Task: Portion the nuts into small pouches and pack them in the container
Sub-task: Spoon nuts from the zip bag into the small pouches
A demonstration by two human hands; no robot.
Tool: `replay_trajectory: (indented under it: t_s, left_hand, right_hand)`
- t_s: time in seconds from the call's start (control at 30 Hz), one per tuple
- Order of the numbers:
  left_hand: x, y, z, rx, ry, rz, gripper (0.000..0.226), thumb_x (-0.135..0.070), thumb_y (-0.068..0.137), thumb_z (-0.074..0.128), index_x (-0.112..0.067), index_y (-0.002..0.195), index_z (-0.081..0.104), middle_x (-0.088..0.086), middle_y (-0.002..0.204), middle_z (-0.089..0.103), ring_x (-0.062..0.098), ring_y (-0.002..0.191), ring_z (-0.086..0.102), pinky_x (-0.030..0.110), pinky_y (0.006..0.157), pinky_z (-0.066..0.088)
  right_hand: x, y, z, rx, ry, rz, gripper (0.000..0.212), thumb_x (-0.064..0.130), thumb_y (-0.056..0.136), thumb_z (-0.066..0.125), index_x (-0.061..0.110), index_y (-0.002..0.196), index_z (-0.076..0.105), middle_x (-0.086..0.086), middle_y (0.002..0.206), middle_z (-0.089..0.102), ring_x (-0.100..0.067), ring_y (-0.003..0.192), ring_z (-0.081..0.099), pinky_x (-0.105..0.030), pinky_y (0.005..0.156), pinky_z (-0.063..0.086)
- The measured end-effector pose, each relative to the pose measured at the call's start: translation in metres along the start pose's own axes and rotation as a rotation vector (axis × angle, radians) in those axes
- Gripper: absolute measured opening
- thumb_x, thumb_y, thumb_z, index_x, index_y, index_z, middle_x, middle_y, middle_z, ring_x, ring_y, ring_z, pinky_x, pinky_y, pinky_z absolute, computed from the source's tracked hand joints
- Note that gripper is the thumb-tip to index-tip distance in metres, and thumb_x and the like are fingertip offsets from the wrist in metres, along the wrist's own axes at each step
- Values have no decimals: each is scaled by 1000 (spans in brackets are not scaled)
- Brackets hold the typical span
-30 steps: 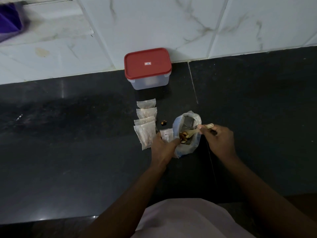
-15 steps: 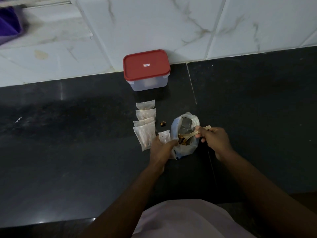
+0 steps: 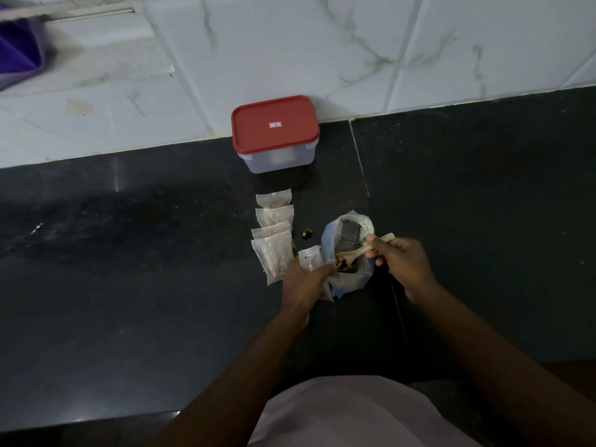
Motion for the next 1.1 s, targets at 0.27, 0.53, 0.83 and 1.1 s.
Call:
replay_trajectory:
  t_s: [0.27,0.53,0.83,1.1]
  left_hand:
    - [-11,-8,2,18,82,105,37,-10,85,78,-22,116,63,-2,111,72,13,104,71,32,84,60]
    - [-24,-19,-4,-48,229,308,45,-19,82,82,-36,114,54,-7,113,66,9,105,66,29,85,58]
    - [-50,-34,-3,-81,405,552,46,-18,77,83,-28,112,56,-12,109,63,0,102,61,23,83,56]
    - [-60,-32,3,6,481,592,39,-16,74,81,-29,103,58,-9,101,66,7,94,66,39,79,61]
  right_hand:
    - [-17,4,-8,-47,126,160,25,39,97,66,15,92,74,1,81,72,-12,70,56,-30,66,42]
    - [-9,5,-16,-11,198,150,28,37,98,65,12,104,76,4,79,69,-9,68,55,-27,62,41]
    - [20,-2,-10,32,293,47,29,36,96,67,9,103,75,6,71,69,-9,67,56,-27,62,42]
    - [53,-26,12,121,229,-127,27,35,96,68,11,95,78,0,77,72,-9,67,58,-25,62,44]
Point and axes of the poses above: each hand's wrist, its own y-axis towards the middle knuckle, its own z-axis out of the palm, x = y × z, the point moved 8 cm from there along y, towards the middle knuckle
